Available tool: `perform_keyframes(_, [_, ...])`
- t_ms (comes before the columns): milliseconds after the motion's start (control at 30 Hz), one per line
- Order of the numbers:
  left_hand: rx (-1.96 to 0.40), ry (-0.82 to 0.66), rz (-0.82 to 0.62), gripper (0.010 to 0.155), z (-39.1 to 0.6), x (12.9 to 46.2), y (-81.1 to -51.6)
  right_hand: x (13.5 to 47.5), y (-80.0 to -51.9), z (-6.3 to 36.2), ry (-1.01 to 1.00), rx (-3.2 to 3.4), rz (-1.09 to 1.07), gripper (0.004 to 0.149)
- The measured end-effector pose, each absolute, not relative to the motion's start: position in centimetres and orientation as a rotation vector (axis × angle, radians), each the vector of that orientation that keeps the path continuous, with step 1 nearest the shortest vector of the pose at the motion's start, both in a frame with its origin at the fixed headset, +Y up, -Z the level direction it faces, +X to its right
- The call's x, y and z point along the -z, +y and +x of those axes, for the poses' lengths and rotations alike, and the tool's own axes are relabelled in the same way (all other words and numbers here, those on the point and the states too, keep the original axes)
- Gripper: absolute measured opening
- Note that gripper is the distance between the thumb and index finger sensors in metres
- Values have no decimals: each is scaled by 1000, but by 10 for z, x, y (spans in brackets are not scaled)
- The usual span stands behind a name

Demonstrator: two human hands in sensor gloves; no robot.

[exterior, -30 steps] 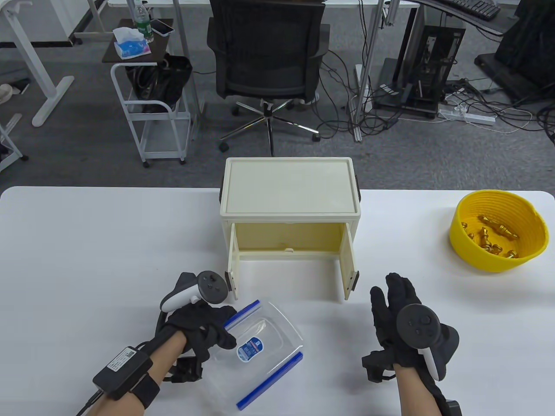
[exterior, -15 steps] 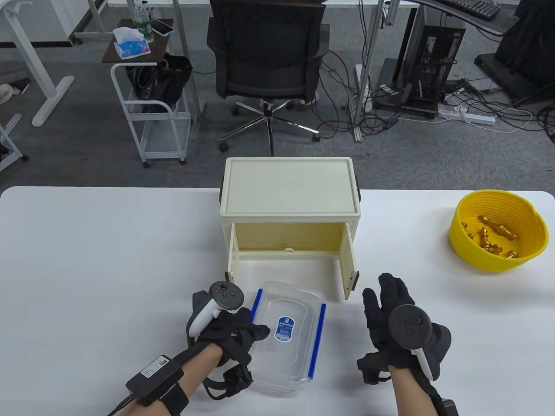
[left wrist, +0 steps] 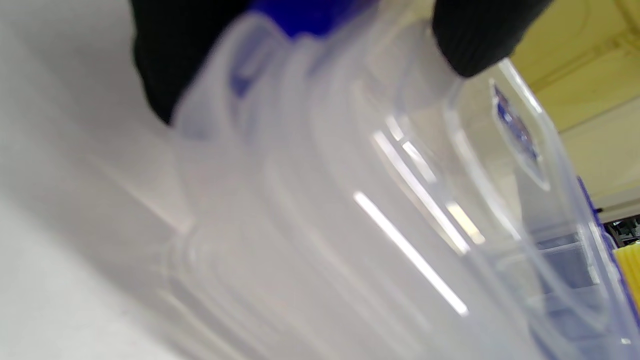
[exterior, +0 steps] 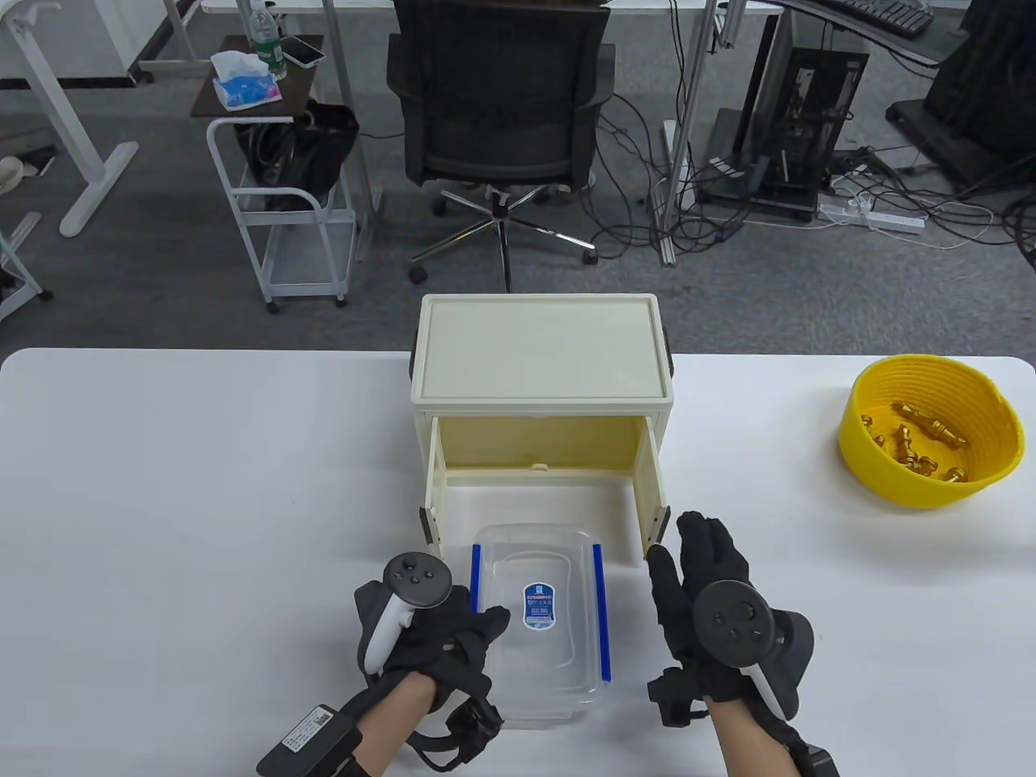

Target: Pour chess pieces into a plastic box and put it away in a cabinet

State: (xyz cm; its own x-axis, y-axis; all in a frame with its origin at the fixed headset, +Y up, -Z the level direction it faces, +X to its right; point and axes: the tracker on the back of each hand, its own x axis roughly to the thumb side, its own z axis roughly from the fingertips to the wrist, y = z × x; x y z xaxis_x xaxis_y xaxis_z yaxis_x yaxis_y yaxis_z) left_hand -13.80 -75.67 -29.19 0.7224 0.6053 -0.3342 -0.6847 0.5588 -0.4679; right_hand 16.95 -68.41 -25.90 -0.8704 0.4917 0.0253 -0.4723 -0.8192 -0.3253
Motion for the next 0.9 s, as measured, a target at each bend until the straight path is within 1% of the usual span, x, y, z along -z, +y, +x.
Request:
perform_keyframes(67, [-750,125,-605,78,-137,290,-754,256,-682,162,-450,-2598,-42,66])
perform_keyframes(133, [-745,106,-542,83,-136,288,-752,252,-680,152,-453,-2610,-2,66])
perform_keyframes(233, [-718,117,-518,83,-133,287,-753,247,-681,134,-432,-2638,56,67])
perform_keyframes(300, [-669,126,-505,83,-130,286,-755,246,-686,122,-376,-2663,94,68])
perform_keyframes(400, [-661,123,-484,84,-127,284,-758,248,-701,107,-211,-2730,106,72])
perform_keyframes(667, [-660,133,-399,82,-129,281,-768,259,-742,93,17,-2882,6,80])
perform_keyframes(800, [-695,130,-396,81,-132,280,-773,264,-755,94,111,-2862,-35,83])
perform_keyframes(900, [-727,134,-407,81,-133,280,-776,267,-762,101,180,-2716,-78,83])
